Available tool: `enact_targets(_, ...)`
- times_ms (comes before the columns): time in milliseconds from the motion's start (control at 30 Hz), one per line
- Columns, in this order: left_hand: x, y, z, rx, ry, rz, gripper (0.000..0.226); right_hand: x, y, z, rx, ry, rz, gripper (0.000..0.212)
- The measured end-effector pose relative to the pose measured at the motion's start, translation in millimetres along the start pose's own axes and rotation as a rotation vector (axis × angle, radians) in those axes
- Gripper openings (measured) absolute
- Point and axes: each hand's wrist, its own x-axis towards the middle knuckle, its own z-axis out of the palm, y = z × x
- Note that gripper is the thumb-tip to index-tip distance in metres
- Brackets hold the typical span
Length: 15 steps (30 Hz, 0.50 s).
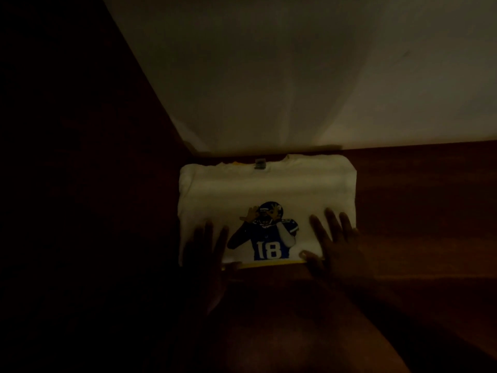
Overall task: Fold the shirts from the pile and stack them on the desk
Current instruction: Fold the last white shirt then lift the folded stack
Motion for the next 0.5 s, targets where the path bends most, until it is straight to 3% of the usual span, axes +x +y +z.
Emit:
enact_targets(133,22.2,-6.5,0.5,0.077,-0.053,0.014,0.108,10.2,-4.8,2.3,-0.032,-0.017,0.003,0.078)
enact_targets(433,47.7,-11.2,-5.1,0.031,-0.156,-0.031,0.101,32.5,-7.1,-6.3,-0.068,-0.039,0.022,0.084)
enact_targets(500,46.6,-11.0,-7.7,0.006,-0.181,-0.013,0.088,33.7,-7.3,-6.9,-0.073,-0.057,0.036,0.081)
